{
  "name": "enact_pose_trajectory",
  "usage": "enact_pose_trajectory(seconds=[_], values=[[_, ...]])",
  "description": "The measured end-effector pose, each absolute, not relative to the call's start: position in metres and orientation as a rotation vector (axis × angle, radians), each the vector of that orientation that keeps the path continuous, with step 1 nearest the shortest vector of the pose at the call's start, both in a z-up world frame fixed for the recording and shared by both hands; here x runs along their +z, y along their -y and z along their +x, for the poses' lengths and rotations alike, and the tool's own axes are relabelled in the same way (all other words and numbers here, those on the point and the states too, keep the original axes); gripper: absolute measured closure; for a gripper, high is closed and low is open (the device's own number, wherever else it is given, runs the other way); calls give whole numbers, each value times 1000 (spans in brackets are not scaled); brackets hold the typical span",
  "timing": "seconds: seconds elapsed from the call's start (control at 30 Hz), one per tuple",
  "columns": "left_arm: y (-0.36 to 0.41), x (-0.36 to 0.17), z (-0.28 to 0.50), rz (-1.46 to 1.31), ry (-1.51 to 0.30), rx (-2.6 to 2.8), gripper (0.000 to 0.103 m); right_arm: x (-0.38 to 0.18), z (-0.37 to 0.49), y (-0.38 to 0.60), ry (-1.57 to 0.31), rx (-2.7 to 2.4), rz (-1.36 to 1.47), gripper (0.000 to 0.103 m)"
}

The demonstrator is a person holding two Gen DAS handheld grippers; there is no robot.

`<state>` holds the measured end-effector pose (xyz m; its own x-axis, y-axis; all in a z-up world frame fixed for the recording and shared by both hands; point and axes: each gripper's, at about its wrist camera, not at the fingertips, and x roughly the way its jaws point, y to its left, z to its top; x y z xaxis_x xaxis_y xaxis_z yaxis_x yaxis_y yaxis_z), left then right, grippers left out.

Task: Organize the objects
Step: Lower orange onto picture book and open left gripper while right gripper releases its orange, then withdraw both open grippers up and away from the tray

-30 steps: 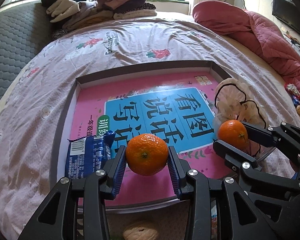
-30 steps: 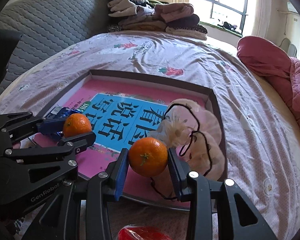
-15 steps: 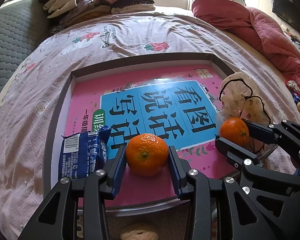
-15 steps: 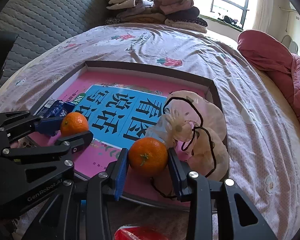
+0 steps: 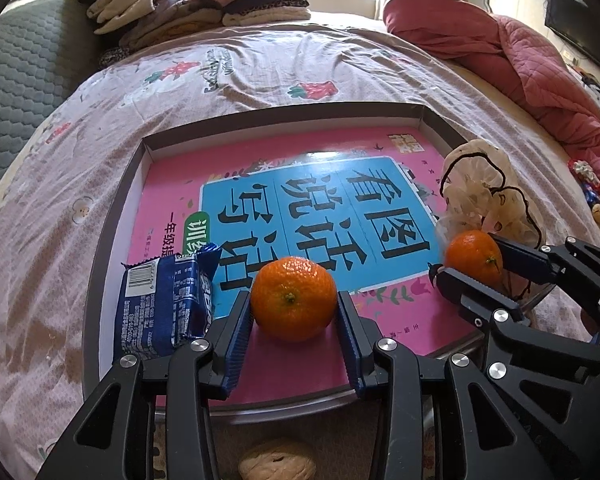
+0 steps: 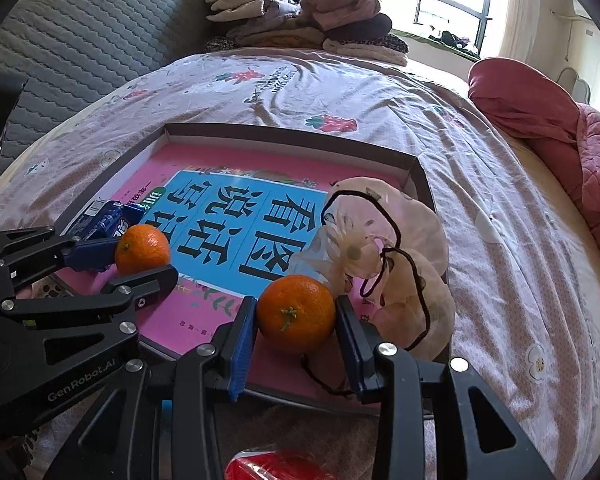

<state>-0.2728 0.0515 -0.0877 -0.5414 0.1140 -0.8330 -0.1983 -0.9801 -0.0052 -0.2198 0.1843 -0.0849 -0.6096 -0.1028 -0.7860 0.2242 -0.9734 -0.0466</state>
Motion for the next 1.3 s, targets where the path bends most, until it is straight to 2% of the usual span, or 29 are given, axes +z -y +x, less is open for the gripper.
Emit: enact_pose_trajectory(seconds=[0.3,0.43,0.53,1.03,1.3], values=[[-50,-85,-269,-1414,-111,2600,57,-84,-215,-192,-116,-2649,1276,64],[-49,-84,-268,-1425,-90,2584,50,-83,-212,-194,-95,-2648,1264,64],[-49,-84,-266,-1424,-88,2597,48,-83,-209,-198,-69,-2647,1257,64],[-41,-64,-250,-1351,-26,2657,42,-72,-201,-200,-66,-2684,1172,57],[-31,-49,-237,-1318,40,2710,33,-61,-195,-206,-39,-2735,1117,57]])
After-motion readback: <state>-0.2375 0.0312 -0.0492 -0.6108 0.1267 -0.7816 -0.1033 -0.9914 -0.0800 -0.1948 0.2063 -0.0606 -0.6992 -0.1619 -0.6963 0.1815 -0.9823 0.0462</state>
